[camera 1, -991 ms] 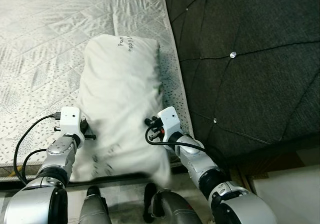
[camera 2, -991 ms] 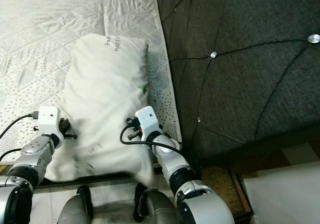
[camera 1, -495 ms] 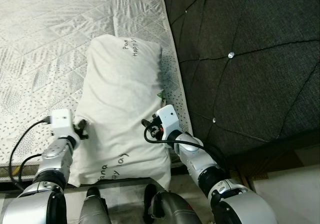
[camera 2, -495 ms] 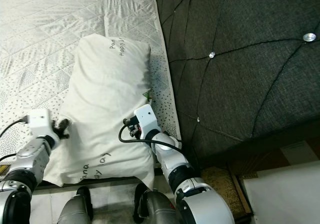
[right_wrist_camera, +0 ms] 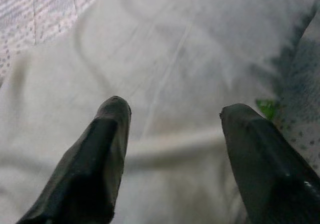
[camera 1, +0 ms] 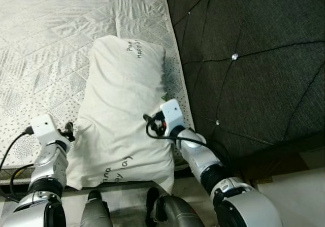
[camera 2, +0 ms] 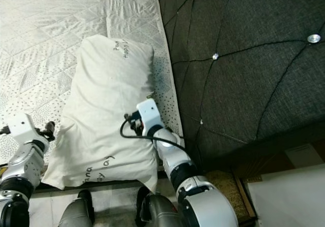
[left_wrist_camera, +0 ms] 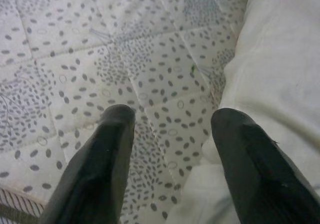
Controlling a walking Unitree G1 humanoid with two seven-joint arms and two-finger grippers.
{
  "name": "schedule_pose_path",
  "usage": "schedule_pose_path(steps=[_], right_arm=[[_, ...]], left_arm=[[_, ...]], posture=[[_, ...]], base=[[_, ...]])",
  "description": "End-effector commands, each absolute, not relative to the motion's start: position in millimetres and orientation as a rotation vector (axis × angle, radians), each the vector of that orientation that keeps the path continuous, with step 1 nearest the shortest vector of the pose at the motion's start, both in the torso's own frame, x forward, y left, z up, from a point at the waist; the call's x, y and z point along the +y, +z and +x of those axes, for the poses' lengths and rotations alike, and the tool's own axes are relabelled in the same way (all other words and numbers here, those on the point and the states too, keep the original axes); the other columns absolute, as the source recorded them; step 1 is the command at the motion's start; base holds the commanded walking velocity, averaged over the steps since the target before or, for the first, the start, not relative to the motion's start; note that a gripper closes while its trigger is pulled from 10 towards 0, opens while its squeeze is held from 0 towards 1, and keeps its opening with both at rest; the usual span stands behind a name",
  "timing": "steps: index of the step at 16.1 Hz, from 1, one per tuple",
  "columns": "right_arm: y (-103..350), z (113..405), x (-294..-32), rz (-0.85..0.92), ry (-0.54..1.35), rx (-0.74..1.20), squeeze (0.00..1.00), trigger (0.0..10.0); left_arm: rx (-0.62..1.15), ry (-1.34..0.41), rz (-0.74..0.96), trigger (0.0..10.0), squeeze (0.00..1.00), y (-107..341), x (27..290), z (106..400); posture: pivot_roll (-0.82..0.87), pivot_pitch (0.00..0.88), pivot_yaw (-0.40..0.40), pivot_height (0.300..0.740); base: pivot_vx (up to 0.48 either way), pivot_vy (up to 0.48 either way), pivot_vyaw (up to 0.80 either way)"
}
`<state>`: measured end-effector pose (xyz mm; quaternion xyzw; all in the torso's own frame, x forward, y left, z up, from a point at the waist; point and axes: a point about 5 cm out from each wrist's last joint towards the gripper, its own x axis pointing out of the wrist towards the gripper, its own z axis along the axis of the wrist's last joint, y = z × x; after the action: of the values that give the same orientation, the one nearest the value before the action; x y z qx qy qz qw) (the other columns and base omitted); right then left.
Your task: Clean up the room
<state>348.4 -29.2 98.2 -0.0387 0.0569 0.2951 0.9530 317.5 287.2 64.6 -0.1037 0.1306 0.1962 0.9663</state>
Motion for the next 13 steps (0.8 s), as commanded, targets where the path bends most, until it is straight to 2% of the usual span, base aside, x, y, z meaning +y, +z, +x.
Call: schedule_pose_path(steps=[1, 8, 10, 11, 13], right_arm=[[102.6, 351.4, -33.5, -0.063, 0.57, 0.094, 1.0, 10.0], [105.0, 353.7, -53.8, -0.058, 0.525, 0.074, 1.0, 10.0], [103.5, 353.6, -57.2, -0.068, 0.508, 0.082, 1.0, 10.0], [103.0, 353.7, -57.5, -0.072, 0.502, 0.087, 1.0, 10.0], [102.6, 354.0, -57.3, -0.082, 0.496, 0.096, 1.0, 10.0]], left_arm=[[0.296, 0.406, -0.223, 10.0, 1.0, 56.4, 287.3, 311.0], [0.366, 0.401, -0.345, 10.0, 1.0, 44.8, 270.6, 299.1], [0.408, 0.348, -0.372, 10.0, 1.0, 42.6, 252.8, 297.6], [0.455, 0.272, -0.369, 10.0, 1.0, 36.7, 232.1, 296.2], [0.492, 0.243, -0.356, 10.0, 1.0, 29.8, 218.9, 292.1]], posture=[[-0.05, 0.227, -0.166, 0.74], [-0.04, 0.191, -0.144, 0.74], [-0.03, 0.176, -0.139, 0.74], [-0.03, 0.171, -0.137, 0.74], [-0.03, 0.168, -0.135, 0.74]], base=[[0.0, 0.0, 0.0], [0.0, 0.0, 0.0], [0.0, 0.0, 0.0], [0.0, 0.0, 0.0], [0.0, 0.0, 0.0]])
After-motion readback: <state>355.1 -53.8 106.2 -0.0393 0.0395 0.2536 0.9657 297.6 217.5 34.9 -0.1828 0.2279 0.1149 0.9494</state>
